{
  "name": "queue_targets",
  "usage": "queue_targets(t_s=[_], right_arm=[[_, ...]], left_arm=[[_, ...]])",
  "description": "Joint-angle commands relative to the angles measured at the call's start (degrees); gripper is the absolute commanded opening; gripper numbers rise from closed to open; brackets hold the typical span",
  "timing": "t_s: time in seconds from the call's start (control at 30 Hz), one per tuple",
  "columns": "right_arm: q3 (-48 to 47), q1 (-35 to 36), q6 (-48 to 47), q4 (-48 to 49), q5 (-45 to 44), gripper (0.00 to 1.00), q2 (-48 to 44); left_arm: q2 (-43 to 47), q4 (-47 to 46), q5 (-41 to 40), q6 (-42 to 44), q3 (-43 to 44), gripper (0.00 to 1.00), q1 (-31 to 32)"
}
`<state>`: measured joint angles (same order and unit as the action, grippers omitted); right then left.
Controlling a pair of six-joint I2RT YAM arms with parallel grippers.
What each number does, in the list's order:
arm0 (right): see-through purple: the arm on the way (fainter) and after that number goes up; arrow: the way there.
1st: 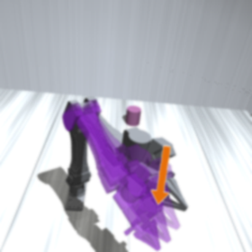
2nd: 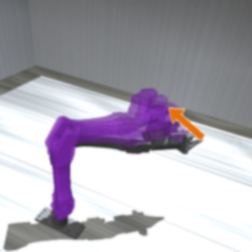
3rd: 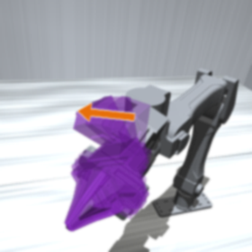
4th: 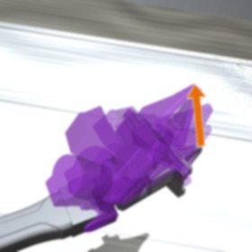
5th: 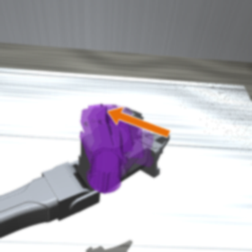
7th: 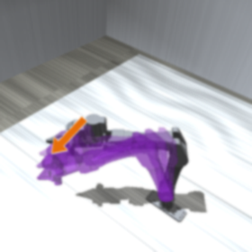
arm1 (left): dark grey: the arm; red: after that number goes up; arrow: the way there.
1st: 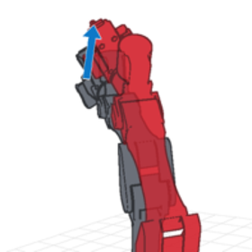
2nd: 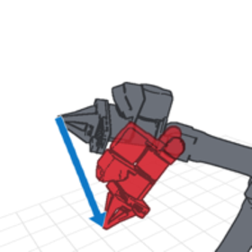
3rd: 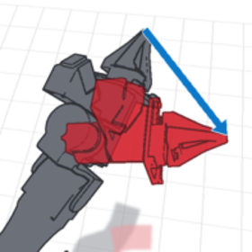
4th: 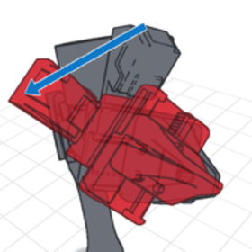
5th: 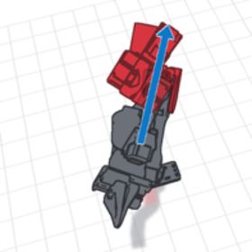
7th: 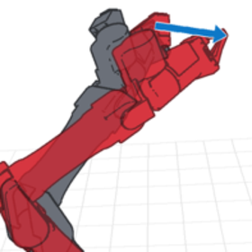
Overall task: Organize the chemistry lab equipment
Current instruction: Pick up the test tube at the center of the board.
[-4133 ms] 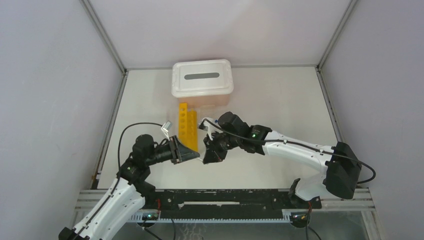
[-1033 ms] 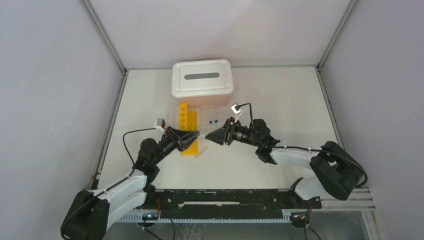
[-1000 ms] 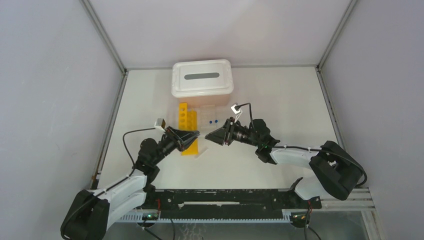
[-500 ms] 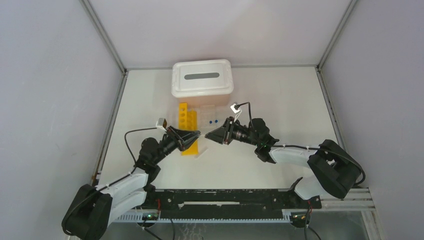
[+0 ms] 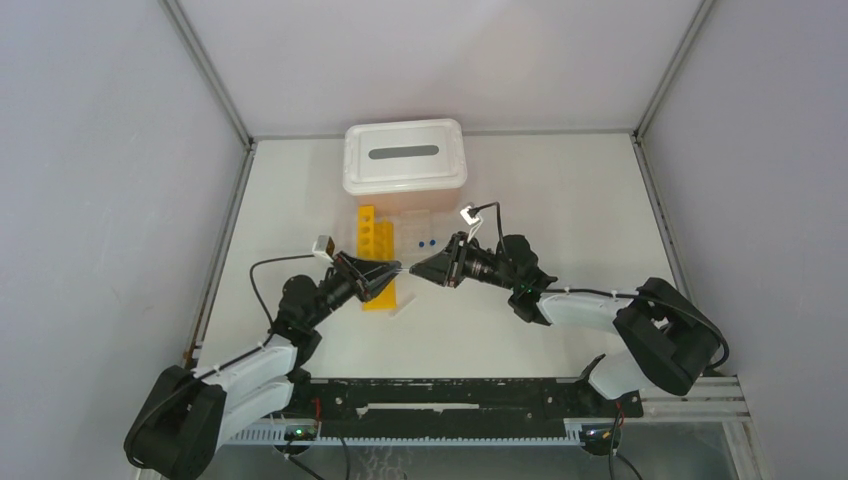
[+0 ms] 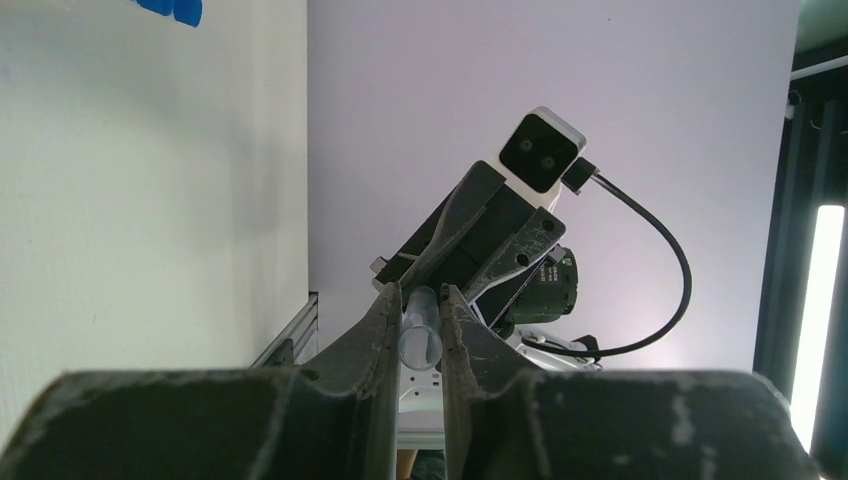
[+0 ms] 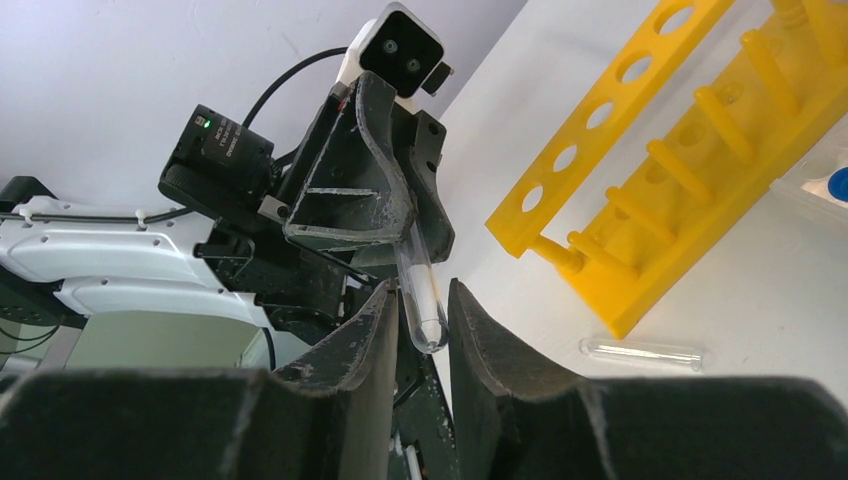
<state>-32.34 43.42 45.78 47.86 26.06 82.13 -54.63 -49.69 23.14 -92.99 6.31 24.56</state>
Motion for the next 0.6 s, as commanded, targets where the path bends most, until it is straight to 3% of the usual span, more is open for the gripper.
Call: queue_targets(t_s=[0.0,0.47,0.57], right_arm=[[-2.5,-0.6,0.2,3.2,0.6,0.32,0.0],[-3.3,-0.5,0.0,1.3,0.9,0.20,0.6],[-3.3,-0.6,0.0,1.0,0.7,0.17,0.4]], left_arm=[[-0.2,-2.3,1.2,0.4,0.9,0.08,-0.4],[-1.1,-3.2,1.2,0.3,1.2,0.09,-0.4],[-0.9,-3.2,1.1,0.2,1.0,0.19,-0.4]])
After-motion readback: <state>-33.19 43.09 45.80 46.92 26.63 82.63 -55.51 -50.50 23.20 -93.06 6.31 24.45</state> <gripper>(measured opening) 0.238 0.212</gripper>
